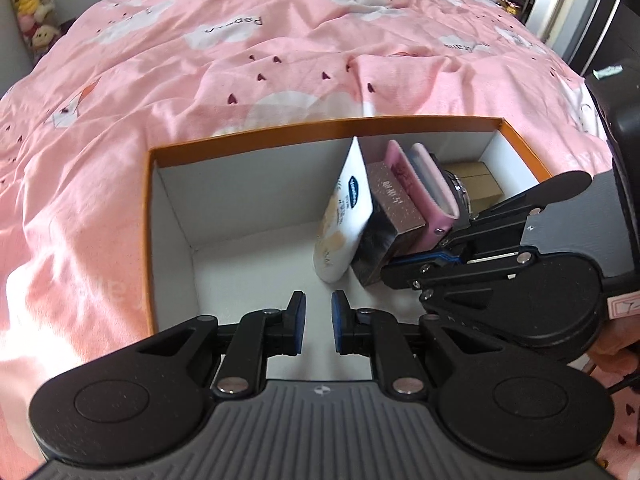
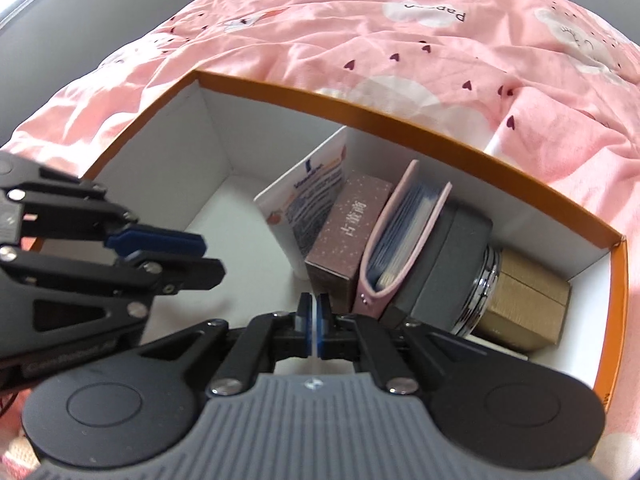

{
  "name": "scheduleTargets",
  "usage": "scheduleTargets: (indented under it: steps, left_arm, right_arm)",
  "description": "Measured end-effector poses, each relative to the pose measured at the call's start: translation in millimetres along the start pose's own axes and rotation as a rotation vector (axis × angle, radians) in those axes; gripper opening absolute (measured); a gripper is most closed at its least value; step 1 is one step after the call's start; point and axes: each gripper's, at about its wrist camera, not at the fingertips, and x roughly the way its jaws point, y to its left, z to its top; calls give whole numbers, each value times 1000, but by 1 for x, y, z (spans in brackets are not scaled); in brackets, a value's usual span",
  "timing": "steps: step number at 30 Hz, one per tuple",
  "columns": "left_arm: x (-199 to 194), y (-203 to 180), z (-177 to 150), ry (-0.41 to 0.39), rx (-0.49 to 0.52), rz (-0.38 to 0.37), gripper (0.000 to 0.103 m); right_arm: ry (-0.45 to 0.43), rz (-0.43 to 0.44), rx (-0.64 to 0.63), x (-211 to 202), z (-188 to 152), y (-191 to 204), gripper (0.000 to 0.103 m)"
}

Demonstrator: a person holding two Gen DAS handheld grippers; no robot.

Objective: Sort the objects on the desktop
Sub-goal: 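Open the left tool to release the Vaseline tube upright in the box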

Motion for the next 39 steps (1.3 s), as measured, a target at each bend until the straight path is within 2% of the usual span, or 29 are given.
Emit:
scheduleTargets:
  steps: [5,10,16,20,28,39]
  left_arm:
    - [2,6,2,-3,-39,-21,14]
    - [5,9,7,-45,-53,-40,14]
    - [13,0,15,-40,8,-5,14]
    - [24,-3,18,-1,34,12,14]
    - [37,-5,23,19,29,-25,14]
    - [38,-12,24,17,45,-19,14]
  right_arm:
    - [-17,4,37,3,2,-1,0]
    - [-25,-30,30,4,3,1,0]
    - [29,-6,-39,-6,-3,2,2]
    - [57,-74,-107,-9,-10,0,3]
    - [50,-46,-11,-4,-10,-20,3]
    - [57,-53,-29,-6,-11,-16,4]
